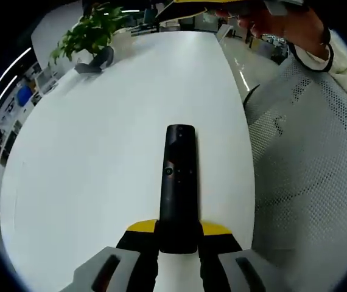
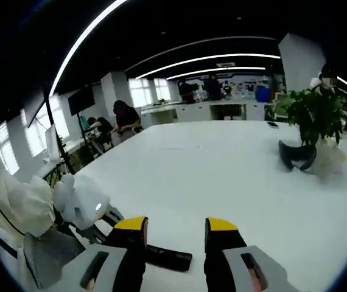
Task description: Press the specified remote control buttons in sequence, fully releasing each button before pressing the next.
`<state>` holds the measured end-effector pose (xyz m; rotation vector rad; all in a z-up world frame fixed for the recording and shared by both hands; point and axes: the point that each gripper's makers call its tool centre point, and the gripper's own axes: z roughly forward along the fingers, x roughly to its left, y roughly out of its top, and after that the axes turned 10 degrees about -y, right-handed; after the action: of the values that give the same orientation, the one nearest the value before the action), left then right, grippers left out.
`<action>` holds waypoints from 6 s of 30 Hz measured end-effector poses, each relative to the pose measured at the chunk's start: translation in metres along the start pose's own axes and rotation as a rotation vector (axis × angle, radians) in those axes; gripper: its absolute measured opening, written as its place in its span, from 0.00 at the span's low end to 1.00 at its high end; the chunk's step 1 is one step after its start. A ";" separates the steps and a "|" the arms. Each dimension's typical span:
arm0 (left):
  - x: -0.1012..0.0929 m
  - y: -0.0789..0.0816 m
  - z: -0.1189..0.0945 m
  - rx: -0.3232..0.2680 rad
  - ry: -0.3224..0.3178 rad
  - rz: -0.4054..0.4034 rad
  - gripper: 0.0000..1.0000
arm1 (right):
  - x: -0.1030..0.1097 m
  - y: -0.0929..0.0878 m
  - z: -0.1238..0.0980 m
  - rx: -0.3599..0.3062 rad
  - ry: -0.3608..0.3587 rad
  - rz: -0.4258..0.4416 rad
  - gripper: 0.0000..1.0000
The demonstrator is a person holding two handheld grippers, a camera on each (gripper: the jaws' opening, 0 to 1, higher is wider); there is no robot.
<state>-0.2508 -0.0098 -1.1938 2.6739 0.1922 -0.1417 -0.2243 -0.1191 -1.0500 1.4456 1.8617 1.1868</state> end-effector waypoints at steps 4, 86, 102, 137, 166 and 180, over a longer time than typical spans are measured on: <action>0.006 -0.003 -0.002 0.007 -0.003 -0.004 0.23 | -0.003 -0.002 -0.002 -0.008 -0.013 -0.003 0.49; 0.258 -0.007 -0.047 0.206 0.063 -0.005 0.24 | -0.062 -0.032 -0.014 0.049 -0.261 0.028 0.96; 0.258 -0.009 -0.045 0.182 0.072 -0.012 0.29 | -0.051 -0.030 -0.009 0.055 -0.226 -0.006 0.96; 0.179 0.007 -0.152 -0.559 0.502 -0.374 0.81 | -0.017 0.005 -0.027 -0.099 -0.146 -0.083 0.97; 0.054 -0.039 -0.217 -0.796 0.723 -0.529 1.00 | -0.023 -0.003 -0.028 -0.115 -0.137 -0.020 0.99; 0.024 -0.073 -0.224 -0.814 0.810 -0.682 1.00 | -0.036 -0.003 -0.022 -0.105 -0.171 -0.011 0.99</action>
<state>-0.2233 0.1571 -1.0289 1.6276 1.1267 0.6738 -0.2317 -0.1607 -1.0463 1.4301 1.6659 1.1018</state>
